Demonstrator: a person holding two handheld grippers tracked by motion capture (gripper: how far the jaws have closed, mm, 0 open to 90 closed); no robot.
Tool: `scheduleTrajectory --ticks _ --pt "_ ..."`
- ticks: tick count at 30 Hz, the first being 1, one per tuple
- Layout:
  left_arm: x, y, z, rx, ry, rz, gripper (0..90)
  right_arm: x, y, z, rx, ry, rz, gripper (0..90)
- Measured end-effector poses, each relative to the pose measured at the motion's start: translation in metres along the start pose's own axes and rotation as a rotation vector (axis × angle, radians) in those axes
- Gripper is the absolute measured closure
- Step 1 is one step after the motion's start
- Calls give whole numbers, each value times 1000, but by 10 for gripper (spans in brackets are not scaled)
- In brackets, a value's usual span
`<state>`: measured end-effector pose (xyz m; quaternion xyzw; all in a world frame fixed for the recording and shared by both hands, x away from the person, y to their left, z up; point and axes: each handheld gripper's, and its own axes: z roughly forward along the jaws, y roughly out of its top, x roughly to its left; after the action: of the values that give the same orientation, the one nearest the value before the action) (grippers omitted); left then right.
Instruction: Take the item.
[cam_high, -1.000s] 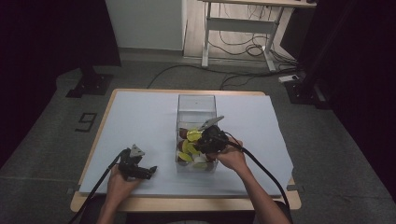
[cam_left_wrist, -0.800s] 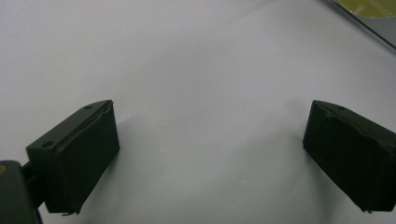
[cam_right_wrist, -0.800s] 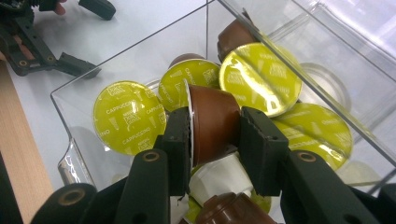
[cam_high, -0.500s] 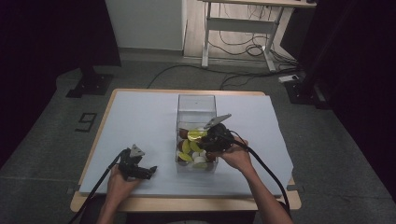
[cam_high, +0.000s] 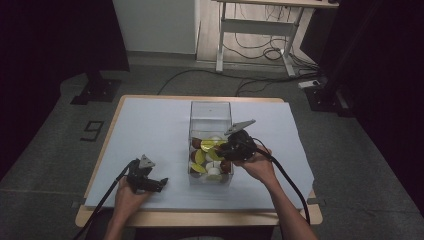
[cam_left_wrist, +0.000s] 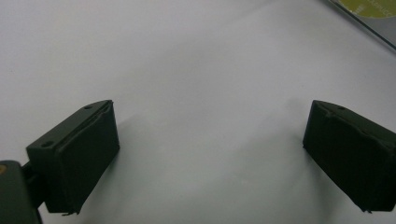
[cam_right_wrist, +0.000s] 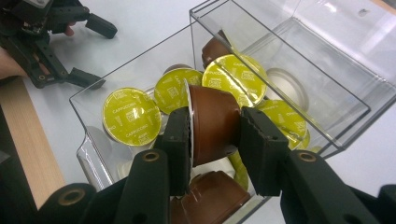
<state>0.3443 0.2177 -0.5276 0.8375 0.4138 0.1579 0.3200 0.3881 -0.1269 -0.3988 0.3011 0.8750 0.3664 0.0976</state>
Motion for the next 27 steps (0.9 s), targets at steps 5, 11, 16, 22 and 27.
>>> scheduleTrajectory --ticks 5,11,16,22,27 --pt "0 0 0 0 0 0 30 -2 0 -4 -7 -4 5 636" --pt "0 0 0 0 1 0 30 -5 -1 -10 -20 -9 10 636" --pt "0 0 0 0 1 0 30 -9 -2 -17 -31 -21 18 636" --pt "0 0 0 0 1 0 30 -16 -6 -26 -36 -42 29 636" --pt "0 0 0 1 0 0 30 -23 -12 -32 -40 -63 46 635"
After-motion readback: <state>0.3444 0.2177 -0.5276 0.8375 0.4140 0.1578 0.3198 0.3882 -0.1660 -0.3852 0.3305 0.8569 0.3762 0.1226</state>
